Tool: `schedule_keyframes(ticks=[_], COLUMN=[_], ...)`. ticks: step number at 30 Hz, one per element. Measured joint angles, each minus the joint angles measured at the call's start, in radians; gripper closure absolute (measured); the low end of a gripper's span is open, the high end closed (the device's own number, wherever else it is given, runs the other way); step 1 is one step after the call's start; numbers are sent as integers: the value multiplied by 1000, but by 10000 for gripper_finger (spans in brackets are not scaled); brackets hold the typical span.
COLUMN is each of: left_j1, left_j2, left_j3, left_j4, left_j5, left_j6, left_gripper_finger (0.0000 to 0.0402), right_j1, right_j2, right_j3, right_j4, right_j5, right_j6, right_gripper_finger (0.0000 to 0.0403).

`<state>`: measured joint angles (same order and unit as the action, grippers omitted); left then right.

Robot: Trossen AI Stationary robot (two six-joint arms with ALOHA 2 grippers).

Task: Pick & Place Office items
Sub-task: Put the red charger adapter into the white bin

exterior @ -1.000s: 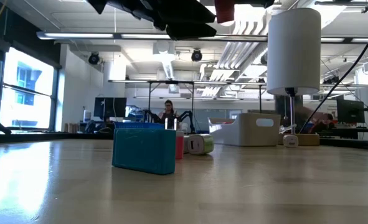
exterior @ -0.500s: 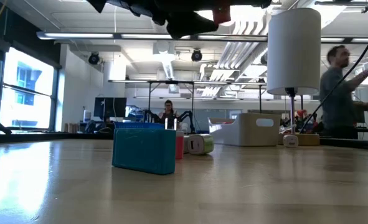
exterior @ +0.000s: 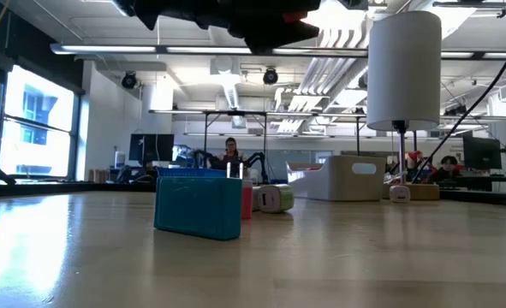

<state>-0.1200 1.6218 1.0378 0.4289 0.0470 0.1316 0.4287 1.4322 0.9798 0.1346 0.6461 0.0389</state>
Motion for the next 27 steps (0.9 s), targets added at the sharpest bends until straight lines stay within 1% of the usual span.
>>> schedule_keyframes(ticks=[4,12,14,16,18,23,27], left_j1=[0,-2,-7,-10,-10,-11,-11], left_j2=[-1,-1,-1,-1,-1,-1,-1], left_j3=[0,0,0,0,0,0,0], left_j4=[15,39,40,40,40,39,40], left_j5=[-8,-8,-9,-10,-22,-22,-23], left_j6=[18,31,35,37,37,37,36], left_gripper_finger=[80,81,87,101,124,201,203], right_j1=[-7,-6,-6,-6,-6,-7,-7], right_j2=[0,-1,0,-1,-1,-1,-1], right_j3=[0,1,1,1,1,1,1], right_j4=[-9,-1,-1,-2,-2,-5,-7], right_j5=[-30,-36,-37,-41,-42,-43,-42], right_j6=[14,9,9,9,9,10,14], right_gripper_finger=[204,204,204,204,204,204,190])
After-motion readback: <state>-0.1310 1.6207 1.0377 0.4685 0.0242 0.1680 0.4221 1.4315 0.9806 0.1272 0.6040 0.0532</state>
